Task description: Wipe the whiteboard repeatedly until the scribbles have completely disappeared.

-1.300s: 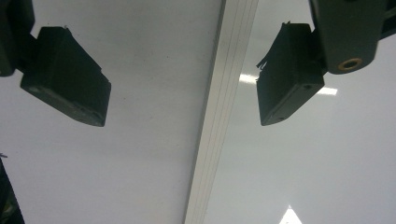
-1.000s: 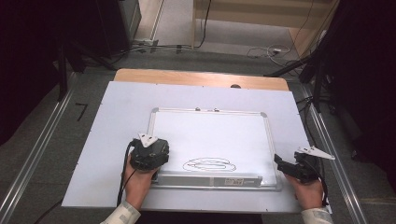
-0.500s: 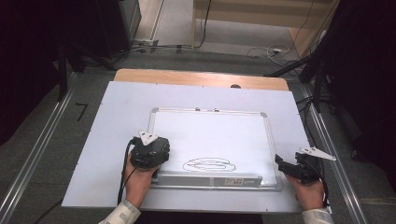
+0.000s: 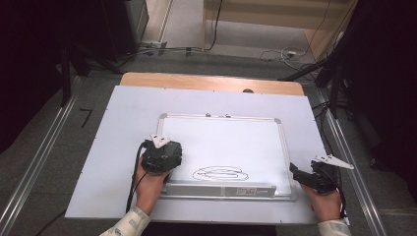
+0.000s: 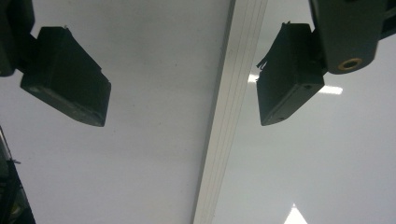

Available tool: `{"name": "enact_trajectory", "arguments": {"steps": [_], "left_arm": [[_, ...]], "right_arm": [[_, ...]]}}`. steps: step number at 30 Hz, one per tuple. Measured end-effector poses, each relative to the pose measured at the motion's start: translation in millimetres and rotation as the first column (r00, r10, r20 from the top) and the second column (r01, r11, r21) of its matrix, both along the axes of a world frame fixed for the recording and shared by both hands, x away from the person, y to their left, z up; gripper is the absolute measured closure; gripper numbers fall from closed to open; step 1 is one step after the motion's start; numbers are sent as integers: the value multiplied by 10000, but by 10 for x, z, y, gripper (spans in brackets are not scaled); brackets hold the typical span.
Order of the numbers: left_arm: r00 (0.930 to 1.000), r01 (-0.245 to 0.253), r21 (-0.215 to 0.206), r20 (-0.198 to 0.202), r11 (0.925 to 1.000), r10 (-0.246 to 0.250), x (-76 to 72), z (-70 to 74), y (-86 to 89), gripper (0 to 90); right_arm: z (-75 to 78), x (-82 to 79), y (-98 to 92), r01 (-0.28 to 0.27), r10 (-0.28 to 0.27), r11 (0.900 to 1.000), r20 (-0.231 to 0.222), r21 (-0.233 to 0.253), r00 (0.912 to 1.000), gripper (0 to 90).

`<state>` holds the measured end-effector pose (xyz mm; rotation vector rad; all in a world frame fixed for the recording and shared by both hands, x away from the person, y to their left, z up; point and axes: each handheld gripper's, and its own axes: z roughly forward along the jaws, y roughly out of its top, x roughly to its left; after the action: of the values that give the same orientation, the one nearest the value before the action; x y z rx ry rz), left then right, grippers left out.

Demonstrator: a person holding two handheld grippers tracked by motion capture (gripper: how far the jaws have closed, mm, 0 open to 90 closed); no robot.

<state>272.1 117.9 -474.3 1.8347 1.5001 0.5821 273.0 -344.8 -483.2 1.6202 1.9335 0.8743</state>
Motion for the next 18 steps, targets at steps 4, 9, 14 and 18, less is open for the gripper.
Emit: {"name": "enact_trajectory", "arguments": {"steps": [4,9,14,18], "left_arm": [[10000,53,66,-72,10000,-52,49,-11,-35,392],[9996,240,191,-149,9995,-238,105,-13,-109,392],[9984,530,370,-192,9979,-523,138,-8,-198,391],[9972,738,431,-101,9963,-735,163,20,-287,390]], "right_arm": [[0,0,0,-13,13,10000,3,-1,10000,163],[0,0,-2,-22,22,10000,7,-10,10000,163],[1,-2,-2,-14,14,10000,-2,3,10000,163],[2,-4,-1,-3,3,10000,-13,16,10000,163]]}}
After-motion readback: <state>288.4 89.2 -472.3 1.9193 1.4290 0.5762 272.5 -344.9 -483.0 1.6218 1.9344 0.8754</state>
